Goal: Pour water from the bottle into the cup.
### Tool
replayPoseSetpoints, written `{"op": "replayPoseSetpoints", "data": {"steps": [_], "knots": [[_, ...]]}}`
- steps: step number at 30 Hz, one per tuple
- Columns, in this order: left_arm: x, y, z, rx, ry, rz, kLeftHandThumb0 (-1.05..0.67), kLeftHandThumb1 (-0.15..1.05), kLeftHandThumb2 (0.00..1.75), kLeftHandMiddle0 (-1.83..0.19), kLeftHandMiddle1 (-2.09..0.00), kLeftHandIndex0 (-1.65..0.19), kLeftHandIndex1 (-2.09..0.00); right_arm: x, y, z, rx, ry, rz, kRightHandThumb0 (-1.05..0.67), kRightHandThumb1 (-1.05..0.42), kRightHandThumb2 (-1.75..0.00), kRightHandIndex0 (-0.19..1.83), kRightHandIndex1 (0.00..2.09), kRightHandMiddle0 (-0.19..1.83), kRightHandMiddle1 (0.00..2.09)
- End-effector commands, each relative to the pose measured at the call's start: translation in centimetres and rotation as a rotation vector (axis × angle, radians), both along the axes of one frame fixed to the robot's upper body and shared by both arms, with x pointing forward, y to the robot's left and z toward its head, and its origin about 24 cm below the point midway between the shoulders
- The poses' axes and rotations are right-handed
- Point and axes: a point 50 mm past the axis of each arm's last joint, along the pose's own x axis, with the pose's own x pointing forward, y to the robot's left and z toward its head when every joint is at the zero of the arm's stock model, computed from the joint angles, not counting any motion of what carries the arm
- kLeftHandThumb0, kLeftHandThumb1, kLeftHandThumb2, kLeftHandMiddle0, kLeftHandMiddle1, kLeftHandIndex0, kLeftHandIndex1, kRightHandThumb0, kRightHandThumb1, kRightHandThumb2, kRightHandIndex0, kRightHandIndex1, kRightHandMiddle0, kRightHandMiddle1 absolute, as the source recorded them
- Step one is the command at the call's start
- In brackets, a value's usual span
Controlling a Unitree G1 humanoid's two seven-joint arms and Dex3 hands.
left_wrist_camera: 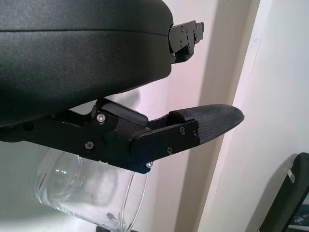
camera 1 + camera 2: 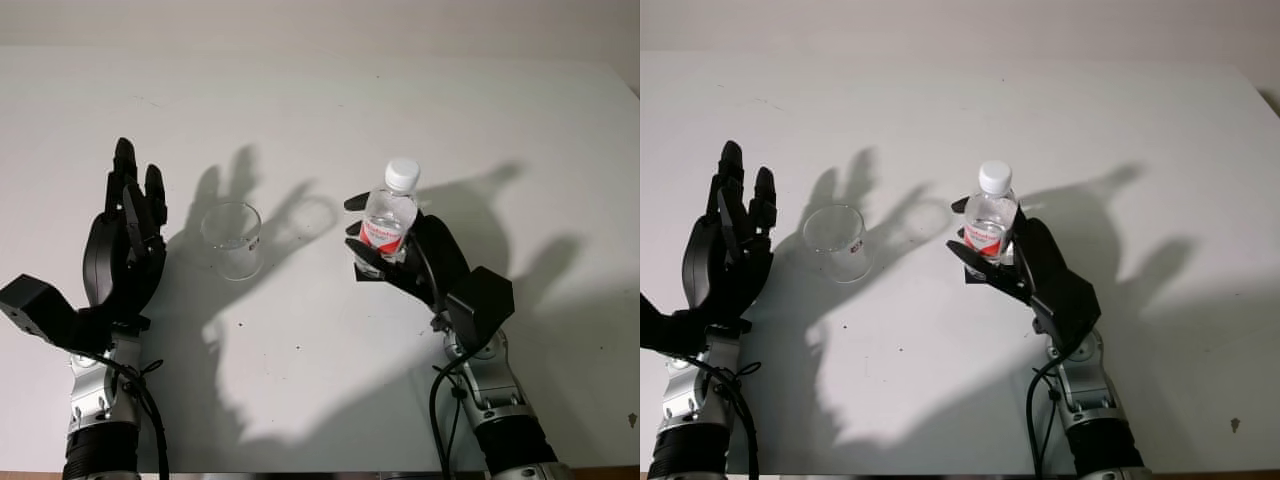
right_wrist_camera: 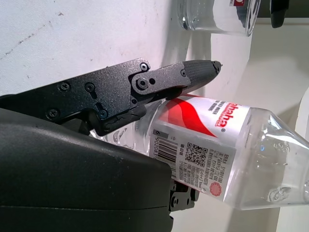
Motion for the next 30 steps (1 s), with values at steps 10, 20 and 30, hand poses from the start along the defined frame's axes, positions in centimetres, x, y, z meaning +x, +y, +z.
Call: {"op": "replayPoseSetpoints", "data": {"steps": [10,20,30], "knots": [[-0.1,0.3,-0.6,-0.002,0.017,-0.008,-0.75,1.05,0.67,0.19,0.00,0.19,0.00,-1.1,-0.9,-1.3,-0.034,0.041,-0.021,-0.77,-1.02,-0.05,0.02,0.23,-0.05,0.36],[-0.1,0.2,-0.6,-0.012,0.018,-0.012,-0.75,1.05,0.67,0.19,0.00,0.19,0.00,-0.9,-1.8,-0.4,-0.022,0.028,-0.006,-0.98,-0.99,-0.05,-0.19,0.00,-0.19,0.00],[0.1,0.0,-0.6,-0.023,0.017,-0.014,-0.75,1.05,0.67,0.19,0.00,0.19,0.00,-0.3,-2.0,1.5,0.106,-0.057,0.017,-0.96,-0.97,-0.05,-0.19,0.00,-0.19,0.00]]}}
